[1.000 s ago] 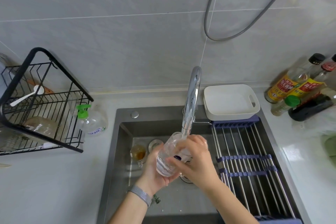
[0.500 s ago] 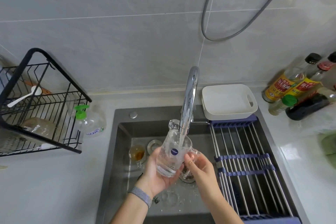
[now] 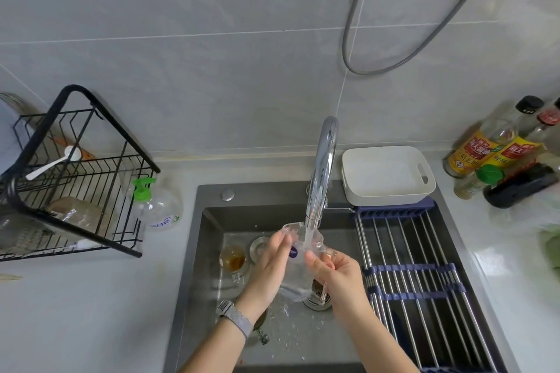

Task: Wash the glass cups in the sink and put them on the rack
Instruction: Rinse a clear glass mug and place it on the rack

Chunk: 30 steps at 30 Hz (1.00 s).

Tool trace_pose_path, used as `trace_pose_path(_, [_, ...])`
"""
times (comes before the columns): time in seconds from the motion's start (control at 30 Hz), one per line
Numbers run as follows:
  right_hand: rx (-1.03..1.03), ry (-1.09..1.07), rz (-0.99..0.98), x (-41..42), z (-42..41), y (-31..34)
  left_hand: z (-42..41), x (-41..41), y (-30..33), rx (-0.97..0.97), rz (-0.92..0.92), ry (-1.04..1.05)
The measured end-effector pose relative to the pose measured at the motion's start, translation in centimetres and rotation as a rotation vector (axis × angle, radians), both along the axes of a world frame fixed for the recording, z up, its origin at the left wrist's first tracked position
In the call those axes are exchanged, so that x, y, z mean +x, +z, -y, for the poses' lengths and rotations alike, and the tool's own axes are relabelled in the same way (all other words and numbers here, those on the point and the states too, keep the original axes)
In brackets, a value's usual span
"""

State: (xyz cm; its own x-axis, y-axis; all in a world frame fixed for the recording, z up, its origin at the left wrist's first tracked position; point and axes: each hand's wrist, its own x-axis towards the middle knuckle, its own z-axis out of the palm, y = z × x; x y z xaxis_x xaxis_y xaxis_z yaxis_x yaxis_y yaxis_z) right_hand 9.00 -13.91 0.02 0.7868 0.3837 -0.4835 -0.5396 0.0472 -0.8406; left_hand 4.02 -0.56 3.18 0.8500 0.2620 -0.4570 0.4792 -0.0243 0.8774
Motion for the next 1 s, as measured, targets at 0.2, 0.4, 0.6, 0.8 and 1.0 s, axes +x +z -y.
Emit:
trace_pose_path(0.2, [0.08, -0.029, -0.138, -0.3, 0.7, 0.6, -0.1, 0.2, -0.3, 0.057, -0.062, -0.038])
trace_pose_path(0.4, [0.065, -0.092, -0.257, -0.7, 0.6, 0.7, -0.6, 0.8, -1.2, -0.036, -0.21, 0.136])
trace_pose_path(0.6, [0.028, -0.115, -0.375, -0.3, -0.1, 1.2, -0.5, 1.5, -0.2, -0.062, -0.379, -0.031])
trace_pose_path(0.8, [-0.076, -0.023, -0.32, 0.2, -0.1, 0.9, 0.1, 1.7, 0.3, -0.058, -0.405, -0.018])
trace_pose_path(1.0, [-0.026, 0.002, -0.178, 0.8, 0.5, 1.2, 0.3, 1.4, 0.2, -0.054, -0.31, -0.024])
